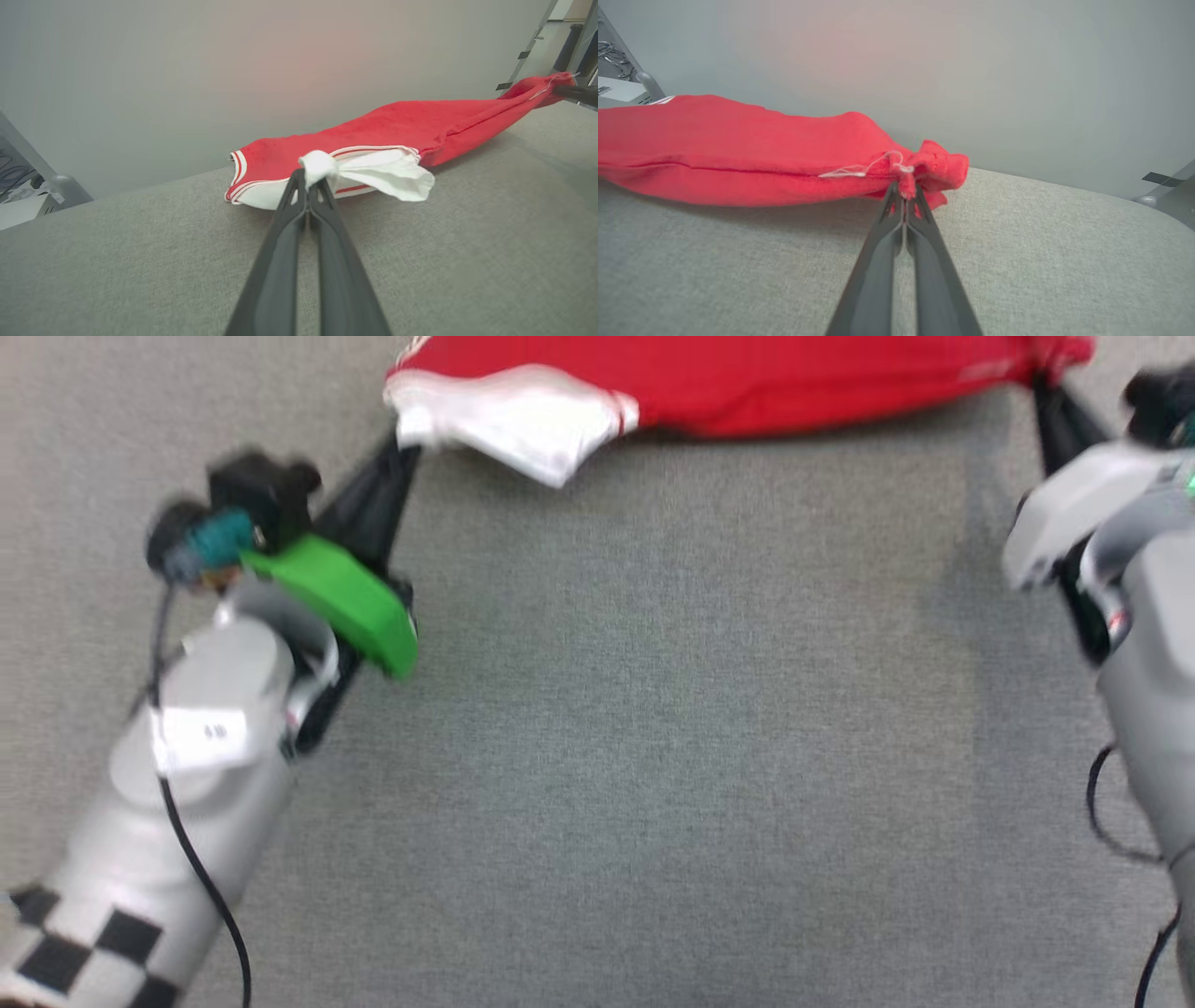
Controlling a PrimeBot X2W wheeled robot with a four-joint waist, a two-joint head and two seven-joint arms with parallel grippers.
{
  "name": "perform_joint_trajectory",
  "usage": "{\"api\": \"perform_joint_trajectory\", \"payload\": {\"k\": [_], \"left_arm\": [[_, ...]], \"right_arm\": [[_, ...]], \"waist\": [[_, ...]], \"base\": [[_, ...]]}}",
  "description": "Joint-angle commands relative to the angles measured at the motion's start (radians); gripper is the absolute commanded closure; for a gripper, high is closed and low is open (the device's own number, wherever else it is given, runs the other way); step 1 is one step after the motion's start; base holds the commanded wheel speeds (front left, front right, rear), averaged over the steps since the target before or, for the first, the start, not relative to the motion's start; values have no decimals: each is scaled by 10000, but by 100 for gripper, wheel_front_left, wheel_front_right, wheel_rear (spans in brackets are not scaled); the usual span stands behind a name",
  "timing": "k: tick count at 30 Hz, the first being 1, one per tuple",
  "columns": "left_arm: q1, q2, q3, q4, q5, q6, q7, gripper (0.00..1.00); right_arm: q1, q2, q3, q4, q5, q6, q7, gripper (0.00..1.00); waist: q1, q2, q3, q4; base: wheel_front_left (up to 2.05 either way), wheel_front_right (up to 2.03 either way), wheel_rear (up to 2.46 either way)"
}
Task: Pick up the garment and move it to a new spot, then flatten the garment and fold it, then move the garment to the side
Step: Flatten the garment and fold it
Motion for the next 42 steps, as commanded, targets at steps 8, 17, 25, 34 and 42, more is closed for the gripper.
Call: {"api": "perform_joint_trajectory", "payload": {"k": [8, 17, 25, 34, 42], "left_arm": [[2482, 246, -667, 45, -373, 5, -58, 100], [4306, 941, -903, -515, -609, 209, 134, 100], [5570, 1386, -1383, -1803, -802, 332, 857, 100], [7018, 2059, -1734, -3724, -1337, 621, 1757, 100], [8289, 2898, -2029, -5510, -1817, 884, 2449, 100]], "right_arm": [[2606, -504, 1954, -1269, 2376, -78, 397, 100], [4463, -1626, 2997, -2638, 4290, -78, 1371, 100], [6013, -2256, 2970, -3563, 5575, -78, 2185, 100], [7960, -2910, 2493, -5112, 6557, -78, 3301, 100], [9875, -3251, 1473, -7019, 6929, -78, 4728, 100]], "waist": [[1, 0, -1901, 263], [1, 0, -2779, 356], [1, 0, -3368, 437], [1, 0, -3850, 307], [1, 0, -3905, 117]], "base": [[0, 0, 0], [0, 0, 0], [0, 0, 0], [0, 0, 0], [0, 0, 0]]}}
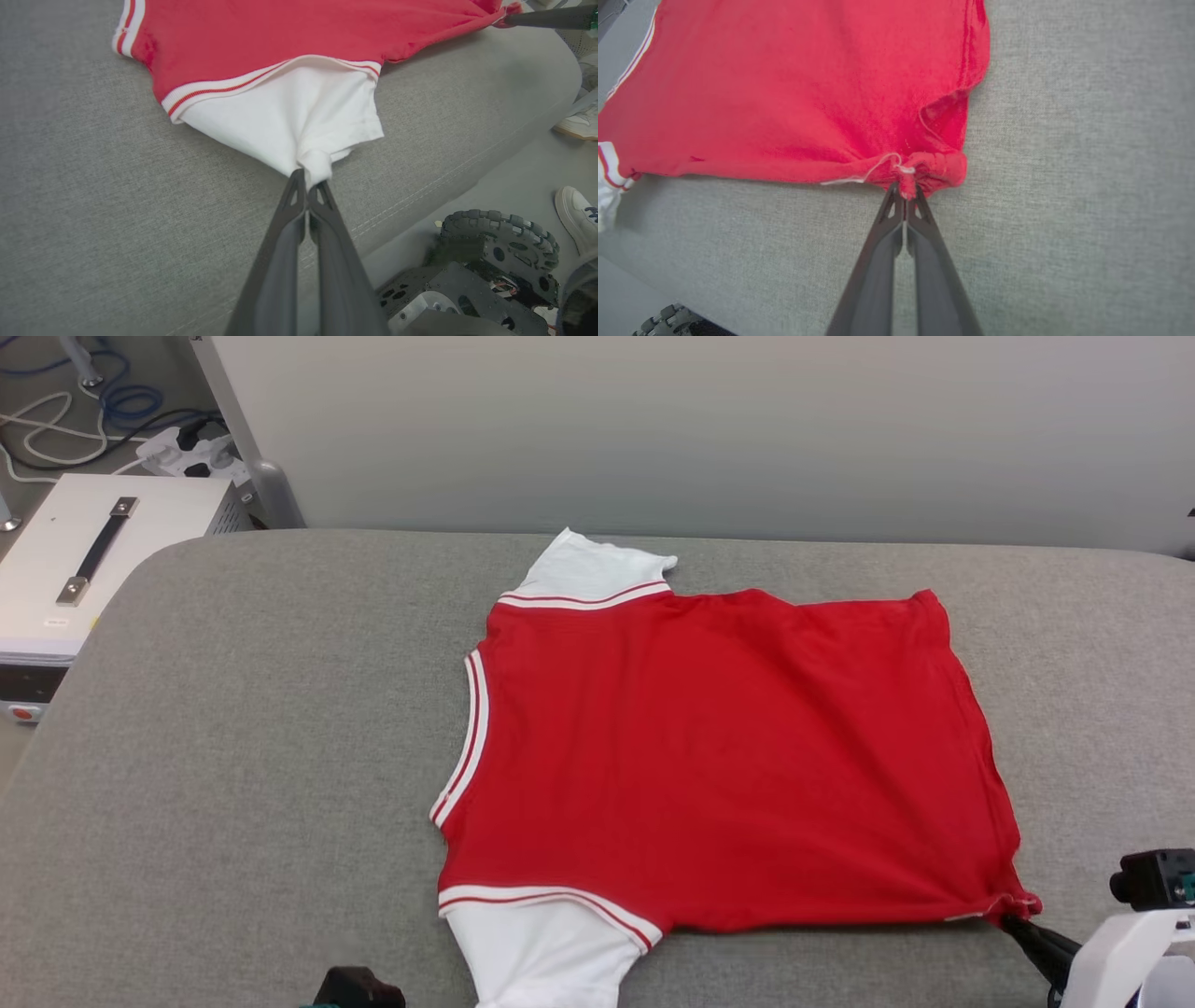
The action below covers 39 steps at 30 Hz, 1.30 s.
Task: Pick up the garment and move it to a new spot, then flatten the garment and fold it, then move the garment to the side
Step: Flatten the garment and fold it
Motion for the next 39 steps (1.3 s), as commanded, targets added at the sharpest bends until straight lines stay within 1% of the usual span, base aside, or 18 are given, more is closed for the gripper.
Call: {"api": "perform_joint_trajectory", "payload": {"k": [1, 6, 8, 14, 20, 25, 27, 28, 34, 35, 39], "left_arm": [[244, 131, 3, -213, -135, 82, 64, 100], [280, 332, 388, -914, -225, 414, -199, 100], [89, 360, 576, -1090, -187, 469, -324, 100], [-845, 369, 1022, -1255, -53, 344, -440, 100], [-2072, 117, 1306, -998, 68, 133, -315, 100], [-2936, -206, 1278, -343, 237, -79, -178, 100], [-3275, -366, 1316, 117, 289, -136, -236, 100], [-3573, -478, 1313, 577, 381, -206, -292, 100], [-4279, -850, 1228, 1924, 530, -432, -531, 100], [-4566, -1006, 1221, 2481, 537, -510, -666, 100], [-4878, -1194, 1047, 3281, 541, -623, -637, 100]], "right_arm": [[321, -30, -202, -312, 58, -76, 230, 100], [1076, 168, -1185, -1607, -155, -76, 904, 100], [1178, 310, -1572, -2006, -370, -76, 1066, 100], [962, 855, -2459, -2858, -958, -76, 1510, 100], [240, 1243, -3040, -3230, -1482, -76, 1981, 100], [-588, 1567, -3223, -2966, -2077, -76, 2323, 100], [-933, 1684, -3182, -2772, -2324, -76, 2418, 100], [-1219, 1782, -3135, -2546, -2513, -76, 2473, 100], [-1877, 1964, -2889, -1829, -2929, -76, 2528, 100], [-2134, 2017, -2771, -1509, -3028, -76, 2456, 100], [-2402, 2008, -2559, -1112, -3139, -76, 2379, 100]], "waist": [[1, -1, 19, -40], [1, -1, 190, -97], [1, -1, 276, -103], [1, -1, 712, -103], [1, -1, 1413, -157], [1, -1, 1971, -252], [1, -1, 2177, -278], [1, -1, 2321, -309], [1, -1, 2548, -330], [1, -1, 2613, -321], [1, -1, 2637, -303]], "base": [[0, 0, 0], [0, 0, 0], [0, 0, 0], [0, 0, 0], [0, 0, 0], [0, 0, 0], [0, 0, 0], [0, 0, 0], [0, 0, 0], [0, 0, 0], [0, 0, 0]]}}
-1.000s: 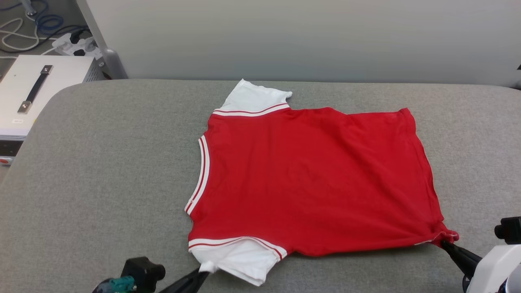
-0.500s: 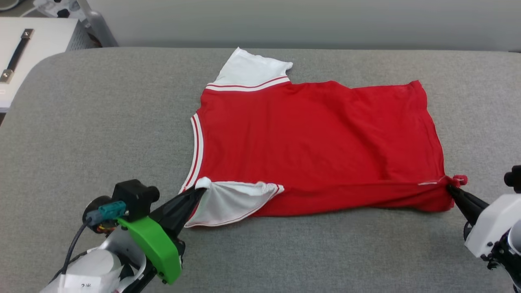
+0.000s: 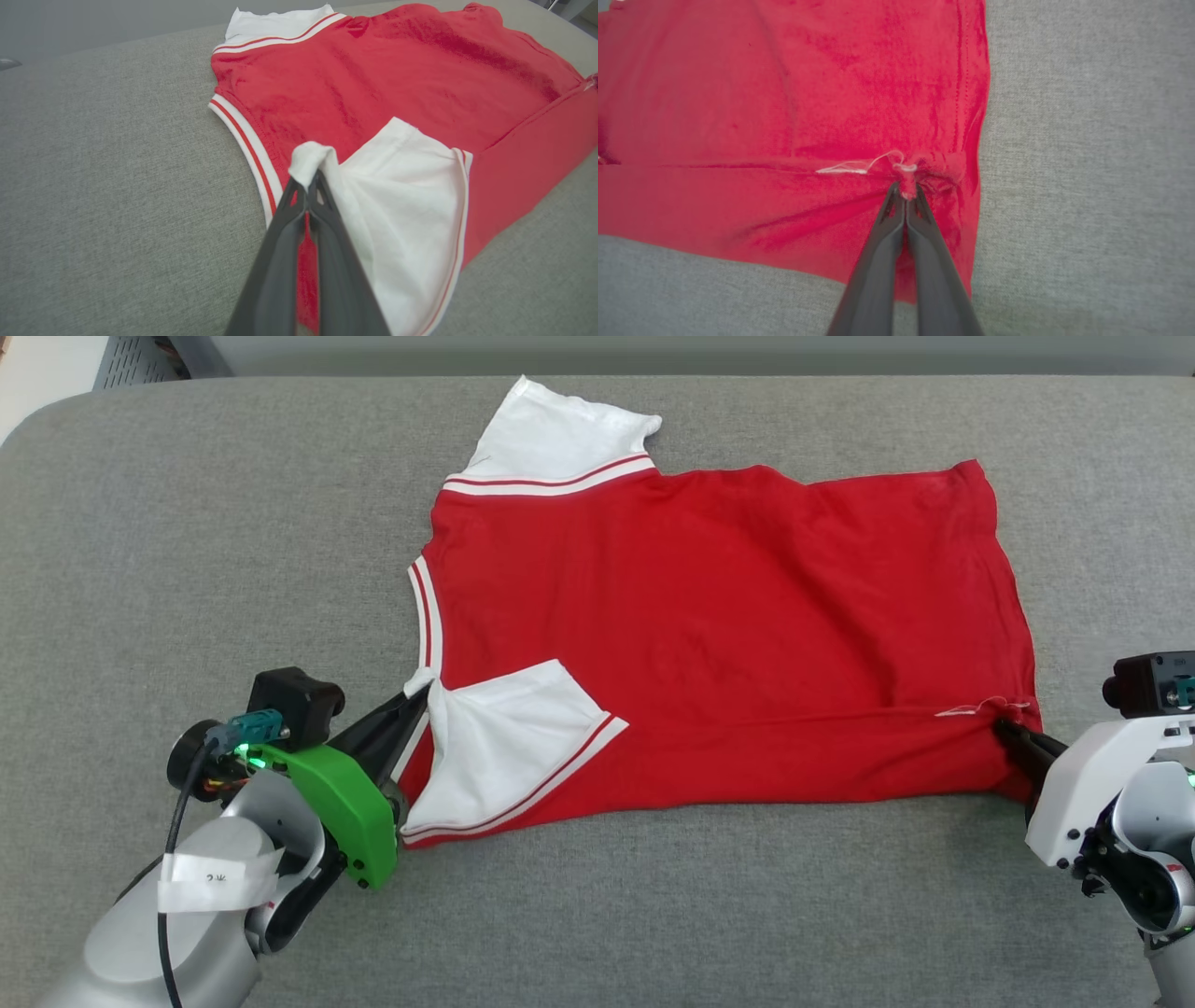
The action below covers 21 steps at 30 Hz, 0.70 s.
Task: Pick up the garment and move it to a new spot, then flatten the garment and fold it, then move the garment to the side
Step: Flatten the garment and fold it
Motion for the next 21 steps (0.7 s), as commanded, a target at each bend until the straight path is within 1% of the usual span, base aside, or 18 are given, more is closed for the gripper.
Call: {"api": "perform_joint_trajectory", "payload": {"k": [1, 7, 8, 9, 12, 15, 18, 21], "left_arm": [[-222, -97, -73, 229, 95, -69, 0, 100], [-565, -437, -437, 1273, 96, -186, -60, 100], [-644, -474, -475, 1447, 133, -192, -80, 69], [-758, -538, -499, 1685, 178, -195, -124, 0], [-1010, -720, -517, 2195, 279, -175, -316, 0], [-1054, -912, -367, 2544, 196, -46, -661, 0], [-908, -1029, -255, 2507, 3, -35, -950, 0], [-567, -1170, -11, 2252, -416, 5, -1159, 0]], "right_arm": [[-192, 33, 86, 116, -81, -11, -102, 100], [-394, 23, 302, 712, -78, -11, -367, 100], [-412, 27, 278, 806, -133, -11, -462, 74], [-425, 67, 285, 903, -153, -11, -564, 0], [-457, 200, 354, 1022, -79, -11, -826, 0], [-407, 146, 478, 987, -246, -11, -1155, 0], [-275, 135, 480, 758, -299, -11, -1337, 0], [35, 99, 332, 347, -484, -11, -1414, 0]], "waist": [[0, 0, -1, 12], [0, 0, -51, 83], [0, 0, -60, 105], [0, 0, -77, 130], [0, 0, -210, 157], [0, 0, -473, 158], [0, 0, -743, 161], [0, 0, -1083, 220]], "base": [[0, 0, 0], [0, 0, 0], [0, 0, 0], [0, 0, 0], [0, 0, 0], [0, 0, 0], [0, 0, 0], [0, 0, 0]]}}
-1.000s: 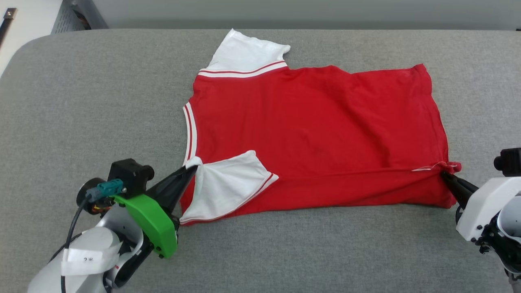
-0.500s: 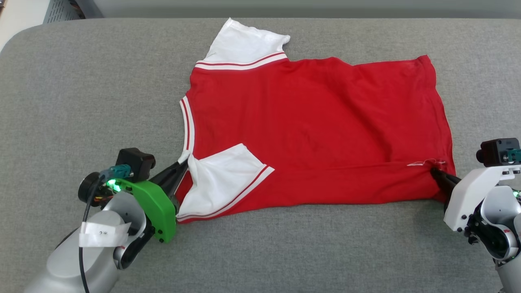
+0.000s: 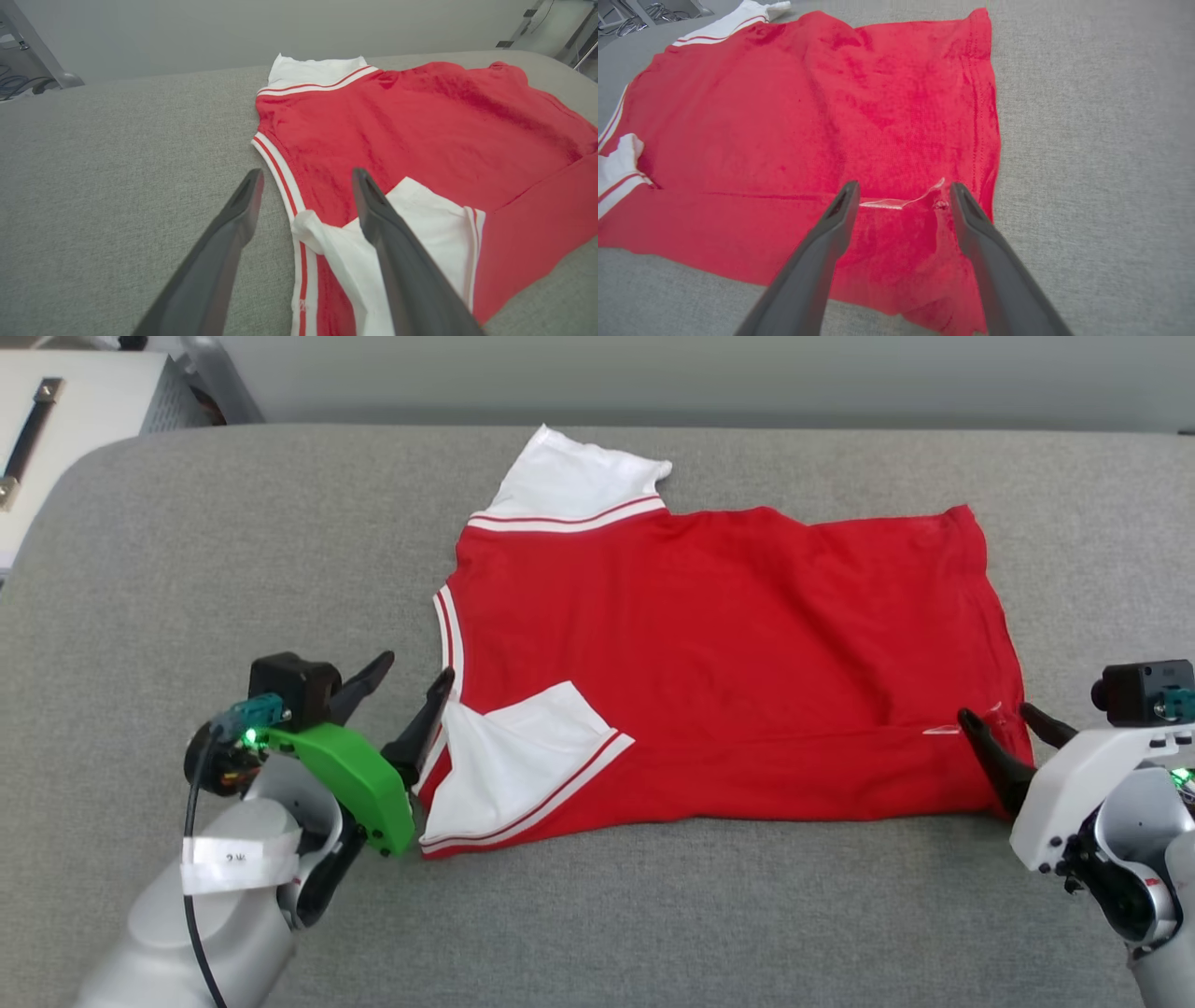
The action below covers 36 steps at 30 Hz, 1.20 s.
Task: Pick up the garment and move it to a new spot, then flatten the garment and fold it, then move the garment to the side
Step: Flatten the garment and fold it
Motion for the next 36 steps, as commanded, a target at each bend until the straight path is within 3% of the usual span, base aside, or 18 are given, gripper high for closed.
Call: {"api": "perform_joint_trajectory", "payload": {"k": [1, 11, 21, 28, 36], "left_arm": [[319, -63, 54, -89, -142, 118, -30, 0], [2159, 107, 274, -2176, -789, 1642, 395, 0], [2822, 661, -184, -3211, -826, 2931, 2196, 0], [2612, 600, -223, -2703, -740, 3391, 2527, 0], [2431, 322, -310, -1833, -829, 3318, 2631, 0]], "right_arm": [[246, -52, -39, -194, -161, -11, -7, 0], [1590, 419, -910, -2062, -1255, -11, 1262, 0], [2303, 1222, -1891, -3357, -1965, -11, 2763, 0], [2255, 1476, -2023, -3710, -2129, -11, 2861, 0], [2127, 1511, -2002, -3698, -2164, -11, 2728, 0]], "waist": [[0, -1, -345, 54], [0, -1, -719, 96], [0, -1, -362, -28], [0, -1, 112, -302], [0, -1, 413, -444]], "base": [[0, 0, 0], [0, 0, 0], [0, 0, 0], [0, 0, 0], [0, 0, 0]]}}
